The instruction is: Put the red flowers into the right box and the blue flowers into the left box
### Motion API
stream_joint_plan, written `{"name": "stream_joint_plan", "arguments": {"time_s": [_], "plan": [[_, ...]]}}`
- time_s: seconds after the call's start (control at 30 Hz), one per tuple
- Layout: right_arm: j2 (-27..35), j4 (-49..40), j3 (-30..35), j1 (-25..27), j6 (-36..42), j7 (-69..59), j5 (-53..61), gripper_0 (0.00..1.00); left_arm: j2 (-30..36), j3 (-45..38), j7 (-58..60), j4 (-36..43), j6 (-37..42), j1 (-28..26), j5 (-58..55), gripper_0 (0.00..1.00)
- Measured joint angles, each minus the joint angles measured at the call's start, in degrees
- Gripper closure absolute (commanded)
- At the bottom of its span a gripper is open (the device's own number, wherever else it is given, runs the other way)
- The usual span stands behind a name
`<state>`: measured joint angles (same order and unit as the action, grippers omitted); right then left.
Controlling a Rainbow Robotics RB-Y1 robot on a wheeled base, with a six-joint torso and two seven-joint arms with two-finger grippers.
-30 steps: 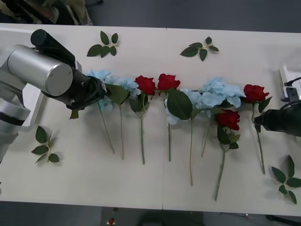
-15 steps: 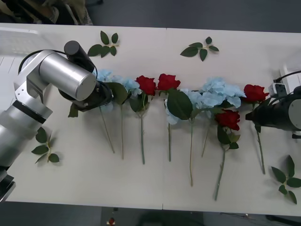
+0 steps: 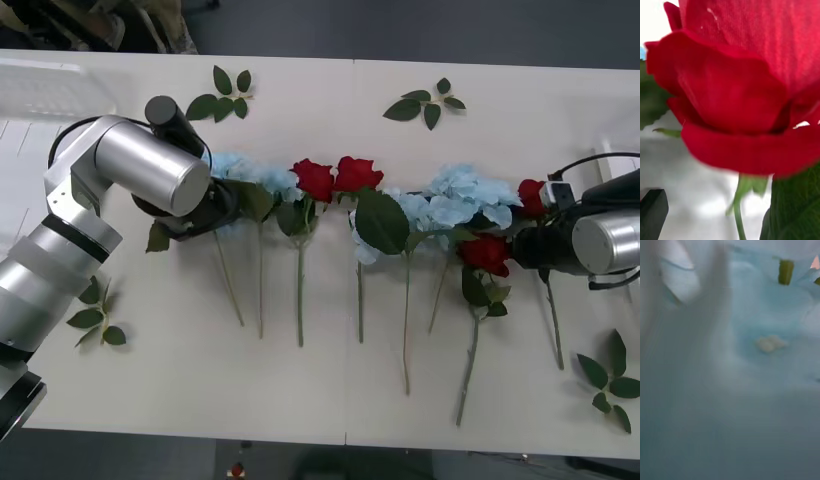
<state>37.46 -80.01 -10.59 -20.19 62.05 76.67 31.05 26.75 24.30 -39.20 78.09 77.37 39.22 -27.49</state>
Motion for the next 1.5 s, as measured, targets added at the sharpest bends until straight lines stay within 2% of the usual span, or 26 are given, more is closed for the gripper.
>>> {"name": "stream_joint_plan", "arguments": {"time_s": [0.03,0.17,0.4,0.47,0.5,0.57,0.63,0.73,0.77,0.93,1.17,1.5], "plan": [[0.00,0.44,-0.16,-0.27,0.00,0.00,0.00,0.00,0.00,0.00,-0.02,-0.13,-0.04,0.00,0.24,0.85],[-0.02,1.91,-0.18,-1.25,-0.45,0.00,0.05,0.00,0.00,0.00,-0.28,-0.25,-0.76,0.00,0.49,0.97],[-0.18,5.91,-0.22,-3.51,-3.89,0.01,0.12,0.00,0.00,0.00,-0.84,-0.25,-0.79,0.00,1.53,1.00],[-0.19,7.63,-0.45,-4.44,-5.67,0.01,0.14,0.14,0.00,0.00,-0.86,-0.25,-0.79,0.01,2.14,1.00],[-0.19,8.35,-0.73,-4.93,-6.33,0.01,0.19,0.27,0.00,0.00,-0.87,-0.25,-0.78,0.01,2.26,1.00],[-0.19,9.37,-1.37,-5.82,-6.93,0.01,0.51,0.46,0.00,0.00,-0.90,-0.25,-0.78,0.02,2.31,1.00],[-0.19,9.65,-1.88,-6.42,-6.89,0.01,0.60,0.59,0.00,0.00,-0.92,-0.25,-0.77,0.04,2.35,1.00],[-0.19,9.65,-2.11,-6.58,-6.90,0.01,0.60,0.95,0.01,0.00,-0.93,-0.23,-0.76,0.06,2.50,1.00],[-0.19,9.65,-2.11,-6.58,-6.90,0.01,0.60,1.00,0.02,0.00,-0.93,-0.19,-0.73,0.07,2.51,1.00],[-0.19,9.73,-2.11,-6.57,-6.89,0.01,0.60,1.00,0.06,-0.88,-0.94,2.45,2.83,0.24,2.48,1.00],[-0.19,9.87,-2.10,-6.57,-6.89,0.01,0.60,1.00,0.38,-8.05,-2.79,9.70,13.68,2.29,-1.85,1.00],[-0.19,9.18,1.11,-6.54,-2.50,0.33,0.59,1.00,7.86,-9.45,-5.34,20.98,18.25,3.43,-10.48,1.00]]}}
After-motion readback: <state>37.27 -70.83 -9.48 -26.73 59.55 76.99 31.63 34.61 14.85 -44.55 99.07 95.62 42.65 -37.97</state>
